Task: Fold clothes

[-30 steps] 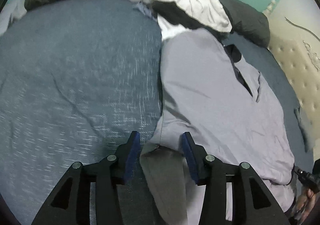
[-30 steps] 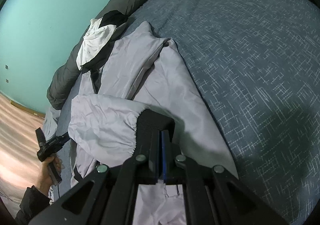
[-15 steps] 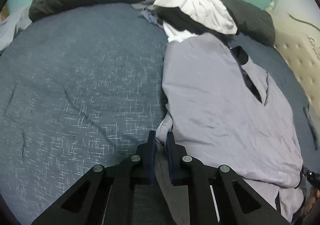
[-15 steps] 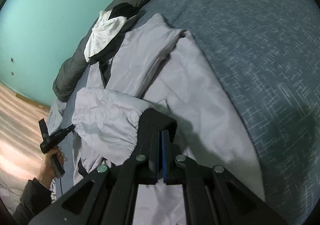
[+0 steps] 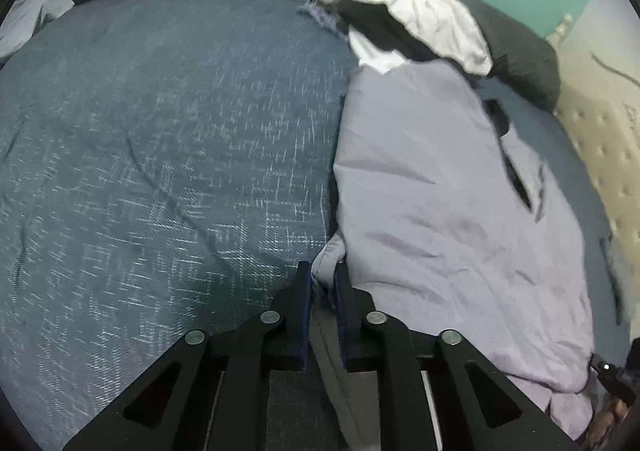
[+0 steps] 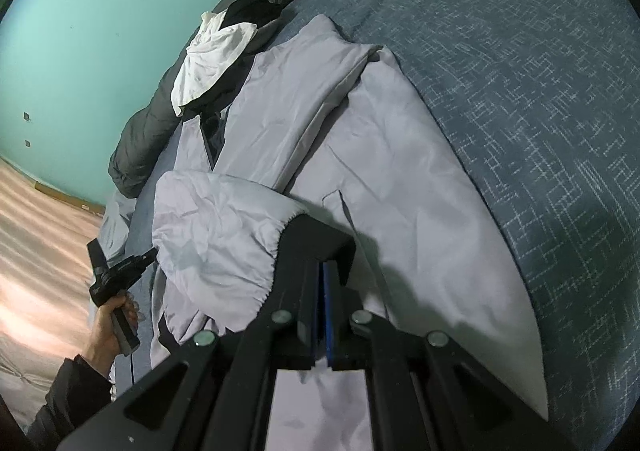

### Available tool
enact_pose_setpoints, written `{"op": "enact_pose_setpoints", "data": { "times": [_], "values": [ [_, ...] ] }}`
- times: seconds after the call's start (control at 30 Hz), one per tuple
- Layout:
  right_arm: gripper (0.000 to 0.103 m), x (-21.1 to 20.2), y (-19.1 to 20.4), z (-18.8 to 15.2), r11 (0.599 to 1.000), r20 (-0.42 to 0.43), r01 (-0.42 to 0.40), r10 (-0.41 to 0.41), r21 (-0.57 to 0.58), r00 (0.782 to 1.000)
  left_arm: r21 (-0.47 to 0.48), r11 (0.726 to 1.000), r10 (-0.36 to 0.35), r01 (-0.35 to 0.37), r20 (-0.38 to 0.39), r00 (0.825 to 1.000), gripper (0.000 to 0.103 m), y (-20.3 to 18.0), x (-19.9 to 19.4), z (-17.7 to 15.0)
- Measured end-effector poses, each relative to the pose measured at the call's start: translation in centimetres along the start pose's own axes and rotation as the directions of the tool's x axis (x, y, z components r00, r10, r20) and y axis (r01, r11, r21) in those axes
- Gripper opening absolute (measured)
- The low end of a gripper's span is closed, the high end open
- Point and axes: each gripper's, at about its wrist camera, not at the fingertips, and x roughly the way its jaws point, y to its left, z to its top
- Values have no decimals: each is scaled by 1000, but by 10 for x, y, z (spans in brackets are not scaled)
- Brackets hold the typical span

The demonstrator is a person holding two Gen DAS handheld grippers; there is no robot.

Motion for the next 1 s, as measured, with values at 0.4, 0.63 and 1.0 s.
{"op": "enact_pose_setpoints", "data": {
  "times": [0.4,0.63,1.0],
  "values": [
    [2,-6,0,0,999,23,-33,32,32,999,-108,982,-161,153,-72,984,18,11,-35,-62],
    [2,-6,0,0,999,28,-37,36,36,999,-205,956,-229,208,-80,970,18,16,-22,-86],
    [2,-7,-5,2,998,25,-48,46,51,999,-166,963,-225,213,-55,973,1,-6,-19,-78]
  ]
}}
